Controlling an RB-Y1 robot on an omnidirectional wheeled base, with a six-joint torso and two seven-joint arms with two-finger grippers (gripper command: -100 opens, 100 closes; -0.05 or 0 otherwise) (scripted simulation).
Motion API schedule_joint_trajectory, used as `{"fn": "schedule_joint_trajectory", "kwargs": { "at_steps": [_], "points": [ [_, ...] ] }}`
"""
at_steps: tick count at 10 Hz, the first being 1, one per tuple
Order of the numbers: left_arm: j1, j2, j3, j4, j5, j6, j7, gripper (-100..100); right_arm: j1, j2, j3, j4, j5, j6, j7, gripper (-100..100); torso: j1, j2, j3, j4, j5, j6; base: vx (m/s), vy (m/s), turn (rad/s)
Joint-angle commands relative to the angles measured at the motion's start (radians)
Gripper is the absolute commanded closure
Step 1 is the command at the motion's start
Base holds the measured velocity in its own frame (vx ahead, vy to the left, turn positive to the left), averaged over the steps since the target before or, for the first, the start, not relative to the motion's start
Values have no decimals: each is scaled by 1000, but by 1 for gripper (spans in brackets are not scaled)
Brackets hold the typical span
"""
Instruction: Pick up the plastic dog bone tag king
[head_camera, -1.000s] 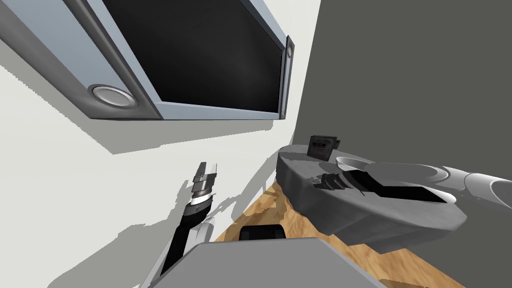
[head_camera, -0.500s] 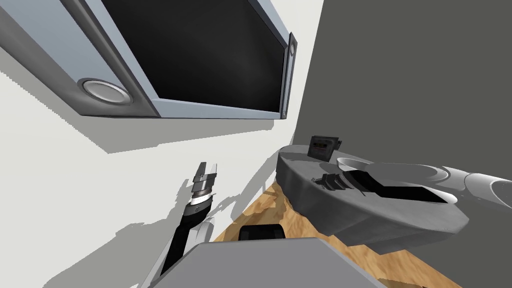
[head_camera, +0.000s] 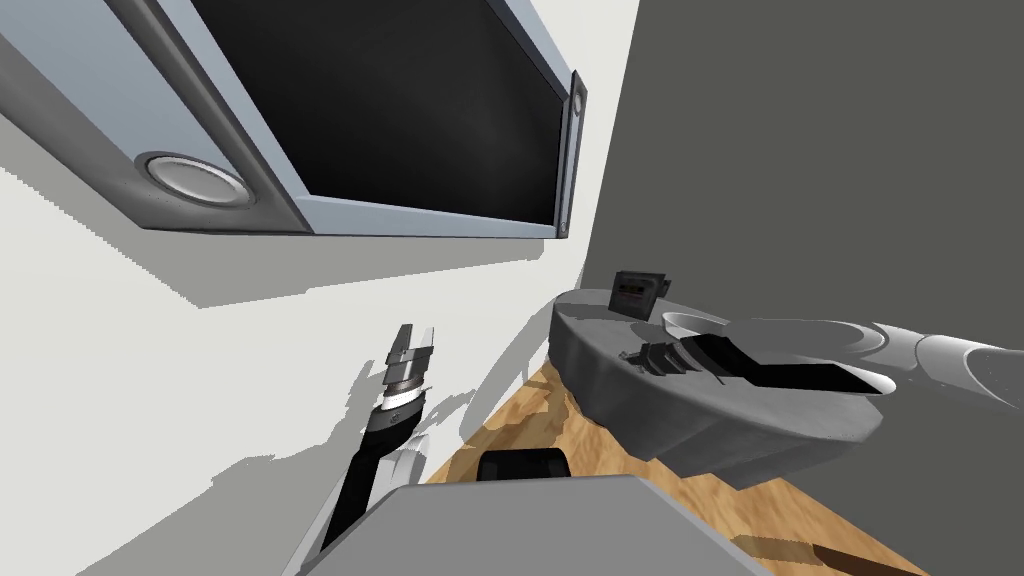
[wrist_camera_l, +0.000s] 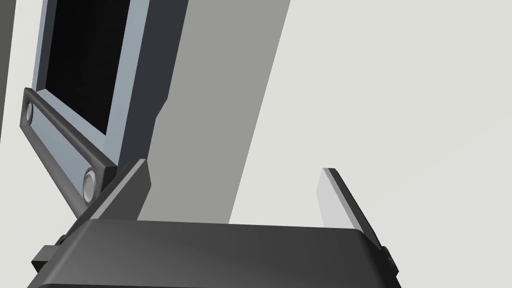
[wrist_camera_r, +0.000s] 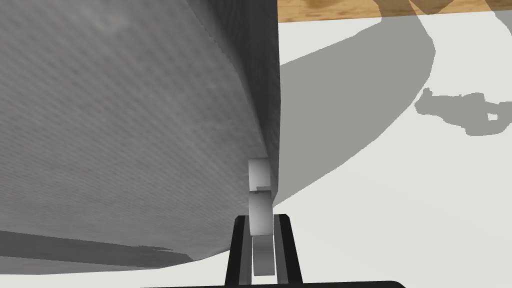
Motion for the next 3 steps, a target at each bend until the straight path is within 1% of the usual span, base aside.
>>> {"fn": "schedule_joint_trajectory", "kwargs": {
  "at_steps": [1, 2, 3],
  "points": [
    [0, 0, 0, 0, 0, 0, 0, 0, -50, -8, 50, 3, -6, -2, -3, 100, 0, 0, 0, 0, 0, 0, -21, -14, 14],
    [0, 0, 0, 0, 0, 0, 0, 0, -33, -6, 34, 2, -5, -2, -1, 100, 1, -2, -1, -1, 0, 0, -6, -4, 3],
    [0, 0, 0, 0, 0, 0, 0, 0, -36, -6, 37, 3, -6, -2, -1, 0, 1, -3, -2, -1, 0, 0, 0, 0, 0]
  ]
}}
